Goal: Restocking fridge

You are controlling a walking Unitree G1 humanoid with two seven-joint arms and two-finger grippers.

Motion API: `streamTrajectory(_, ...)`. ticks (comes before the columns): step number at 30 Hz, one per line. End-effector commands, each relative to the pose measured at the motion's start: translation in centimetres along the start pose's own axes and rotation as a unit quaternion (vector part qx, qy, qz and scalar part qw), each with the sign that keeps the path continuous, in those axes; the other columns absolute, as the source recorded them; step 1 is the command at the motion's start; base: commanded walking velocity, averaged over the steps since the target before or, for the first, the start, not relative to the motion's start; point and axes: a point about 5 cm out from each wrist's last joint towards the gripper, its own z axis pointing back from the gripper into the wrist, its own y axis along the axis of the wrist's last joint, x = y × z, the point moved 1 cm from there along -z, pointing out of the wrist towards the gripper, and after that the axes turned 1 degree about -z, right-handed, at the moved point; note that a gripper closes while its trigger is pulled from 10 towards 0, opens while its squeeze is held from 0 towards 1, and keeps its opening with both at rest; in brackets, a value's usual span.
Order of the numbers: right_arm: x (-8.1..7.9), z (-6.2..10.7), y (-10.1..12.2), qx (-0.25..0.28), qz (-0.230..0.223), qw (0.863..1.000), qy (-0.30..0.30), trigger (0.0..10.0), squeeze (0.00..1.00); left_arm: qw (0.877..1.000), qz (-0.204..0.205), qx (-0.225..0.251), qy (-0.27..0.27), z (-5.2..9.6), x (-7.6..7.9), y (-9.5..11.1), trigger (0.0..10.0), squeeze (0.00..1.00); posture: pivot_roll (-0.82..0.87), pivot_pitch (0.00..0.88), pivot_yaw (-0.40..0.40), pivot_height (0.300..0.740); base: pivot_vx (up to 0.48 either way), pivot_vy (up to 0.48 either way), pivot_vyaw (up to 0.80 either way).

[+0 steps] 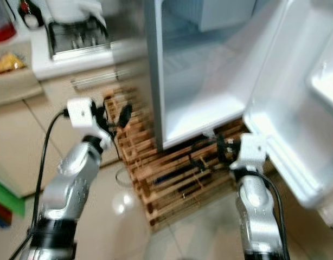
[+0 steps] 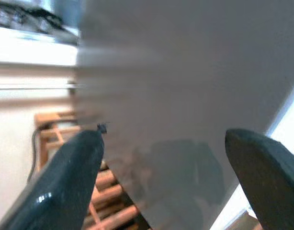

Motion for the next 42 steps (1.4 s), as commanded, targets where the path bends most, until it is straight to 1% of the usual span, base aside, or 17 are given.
streamTrajectory(1, 0.6, 0.1, 0.2, 0.003, 0.007, 1.0, -0.008, 10.0, 0.0, 1.0, 0.01, -0.003, 0.014, -0.3, -0.2, 0.1, 10.0, 0.0, -0.17, 0.0, 0.063, 0.74, 0.0, 0.0, 0.0)
streamTrajectory(10, 2.0, 0.0, 0.7, 0.004, 0.008, 0.999, -0.035, 10.0, 0.0, 1.0, 0.012, 0.005, 0.021, -0.5, -0.5, 0.4, 10.0, 0.0, -0.18, 0.0, 0.063, 0.74, 0.0, 0.0, 0.0)
streamTrajectory(17, 4.2, -0.1, 0.8, -0.003, 0.011, 0.997, -0.071, 10.0, 0.0, 1.0, 0.02, 0.001, 0.021, -0.5, -0.7, 0.3, 10.0, 0.0, -0.18, 0.0, 0.076, 0.74, 0.0, 0.0, 0.0)
streamTrajectory(19, 6.1, -0.3, 0.9, -0.006, 0.016, 0.995, -0.096, 10.0, 0.0, 1.0, 0.018, 0.0, 0.017, -0.6, -0.8, 0.4, 10.0, 0.0, -0.18, 0.0, 0.09, 0.74, 0.0, 0.0, 0.0)
streamTrajectory(20, 6.1, -0.3, 0.9, -0.006, 0.016, 0.995, -0.096, 10.0, 0.0, 1.0, 0.018, 0.0, 0.017, -0.6, -0.8, 0.4, 10.0, 0.0, -0.18, 0.0, 0.09, 0.74, 0.0, 0.0, 0.0)
streamTrajectory(23, 9.2, -0.9, 1.3, -0.01, 0.047, 0.991, -0.127, 10.0, 0.0, 1.0, 0.012, -0.004, 0.01, -0.6, -1.0, 0.5, 10.0, 0.0, -0.17, 0.0, 0.107, 0.74, 0.0, 0.0, 0.0)
streamTrajectory(25, 9.7, -0.9, 1.4, -0.01, 0.052, 0.99, -0.133, 10.0, 0.0, 1.0, 0.011, -0.004, 0.01, -0.6, -1.1, 0.6, 10.0, 0.0, -0.16, 0.0, 0.114, 0.74, 0.0, 0.0, 0.0)
streamTrajectory(27, 11.3, -1.1, 1.6, -0.014, 0.065, 0.986, -0.155, 10.0, 0.0, 1.0, 0.007, -0.005, 0.009, -0.6, -1.2, 0.7, 10.0, 0.0, -0.15, 0.0, 0.127, 0.74, 0.0, 0.0, 0.0)
streamTrajectory(30, 15.0, -1.0, 2.6, -0.012, 0.102, 0.97, -0.22, 10.0, 0.0, 1.0, 0.001, -0.008, 0.002, -0.7, -1.0, 0.9, 10.0, 0.0, -0.15, 0.0, 0.144, 0.74, 0.0, 0.0, 0.0)
streamTrajectory(33, 15.8, -1.1, 4.0, 0.01, 0.124, 0.963, -0.238, 10.0, 0.0, 1.0, -0.001, -0.011, -0.003, -0.8, -1.1, 1.0, 10.0, 0.0, -0.16, 0.0, 0.157, 0.74, 0.0, 0.0, 0.0)
streamTrajectory(34, 15.8, -1.2, 4.4, 0.019, 0.127, 0.963, -0.239, 10.0, 0.0, 1.0, -0.001, -0.012, -0.004, -0.8, -1.1, 1.0, 10.0, 0.0, -0.16, 0.0, 0.159, 0.74, 0.0, 0.0, 0.0)
streamTrajectory(35, 14.8, -1.4, 4.8, 0.033, 0.115, 0.967, -0.223, 10.0, 0.0, 1.0, -0.001, -0.012, -0.006, -0.9, -1.0, 1.0, 10.0, 0.0, -0.17, 0.0, 0.16, 0.74, 0.0, 0.0, 0.0)
streamTrajectory(36, 12.9, -1.8, 5.1, 0.05, 0.087, 0.976, -0.195, 10.0, 0.0, 1.0, 0.0, -0.012, -0.009, -1.0, -0.8, 1.1, 10.0, 0.0, -0.17, 0.0, 0.161, 0.74, 0.0, 0.0, 0.0)
streamTrajectory(38, 12.2, -1.9, 5.1, 0.056, 0.073, 0.978, -0.185, 10.0, 0.0, 1.0, 0.001, -0.011, -0.01, -1.1, -0.8, 1.1, 10.0, 0.0, -0.17, 0.0, 0.161, 0.74, 0.0, 0.0, 0.0)
streamTrajectory(39, 7.6, -2.4, 5.4, 0.068, 0.015, 0.99, -0.125, 10.0, 0.0, 1.0, 0.0, -0.004, -0.013, -1.3, -0.5, 1.3, 10.0, 0.0, -0.18, 0.0, 0.155, 0.74, 0.0, 0.0, 0.0)
streamTrajectory(41, 4.6, -2.5, 5.5, 0.074, -0.019, 0.994, -0.084, 10.0, 0.0, 1.0, -0.003, 0.003, -0.011, -1.4, -0.5, 1.6, 10.0, 0.0, -0.18, 0.0, 0.15, 0.74, 0.0, 0.0, 0.0)
streamTrajectory(42, 3.9, -2.4, 5.4, 0.073, -0.028, 0.994, -0.075, 10.0, 0.0, 1.0, -0.004, 0.006, -0.01, -1.5, -0.5, 1.7, 10.0, 0.0, -0.18, 0.0, 0.15, 0.74, 0.0, 0.0, 0.0)
